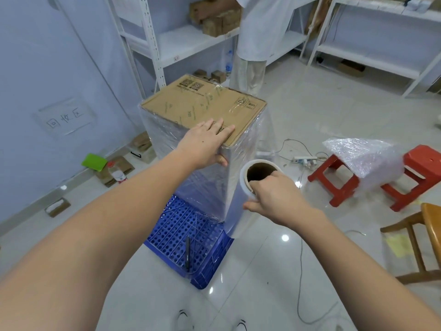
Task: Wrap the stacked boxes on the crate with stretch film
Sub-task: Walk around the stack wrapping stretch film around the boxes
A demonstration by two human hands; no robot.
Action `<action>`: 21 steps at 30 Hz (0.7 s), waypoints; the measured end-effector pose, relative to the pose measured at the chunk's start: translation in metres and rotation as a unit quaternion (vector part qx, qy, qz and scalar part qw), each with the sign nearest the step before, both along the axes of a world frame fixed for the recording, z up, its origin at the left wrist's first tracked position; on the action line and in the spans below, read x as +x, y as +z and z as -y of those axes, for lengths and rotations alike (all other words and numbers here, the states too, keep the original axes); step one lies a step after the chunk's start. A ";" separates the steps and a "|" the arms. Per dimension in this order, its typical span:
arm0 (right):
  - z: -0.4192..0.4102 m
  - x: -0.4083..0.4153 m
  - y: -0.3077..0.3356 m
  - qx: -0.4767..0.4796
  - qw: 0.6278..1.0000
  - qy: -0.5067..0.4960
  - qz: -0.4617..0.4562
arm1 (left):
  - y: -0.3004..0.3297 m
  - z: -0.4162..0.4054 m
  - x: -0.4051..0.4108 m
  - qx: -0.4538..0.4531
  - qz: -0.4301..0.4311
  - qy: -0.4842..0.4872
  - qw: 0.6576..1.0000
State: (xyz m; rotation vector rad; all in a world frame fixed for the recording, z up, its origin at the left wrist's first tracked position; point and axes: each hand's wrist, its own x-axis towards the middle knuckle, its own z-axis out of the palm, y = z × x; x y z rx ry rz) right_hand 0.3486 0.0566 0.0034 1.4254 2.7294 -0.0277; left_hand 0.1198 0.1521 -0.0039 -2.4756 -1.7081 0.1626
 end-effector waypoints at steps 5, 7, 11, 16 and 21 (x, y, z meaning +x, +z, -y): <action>0.011 -0.015 0.001 0.004 0.998 -0.057 0.012 | -0.001 -0.009 -0.005 0.011 -0.011 -0.035 0.999; 0.013 -0.031 0.001 0.003 0.993 -0.121 0.015 | -0.003 -0.011 -0.008 0.013 -0.008 -0.045 0.999; 0.012 -0.056 0.001 0.033 0.974 -0.223 0.016 | -0.010 -0.016 -0.018 0.041 0.013 -0.088 0.995; 0.026 -0.055 -0.003 0.062 0.984 -0.166 0.005 | -0.018 -0.025 -0.021 0.055 0.019 -0.123 0.991; 0.038 -0.068 0.007 0.048 0.998 -0.040 0.018 | -0.018 -0.026 -0.020 0.042 0.037 -0.126 0.990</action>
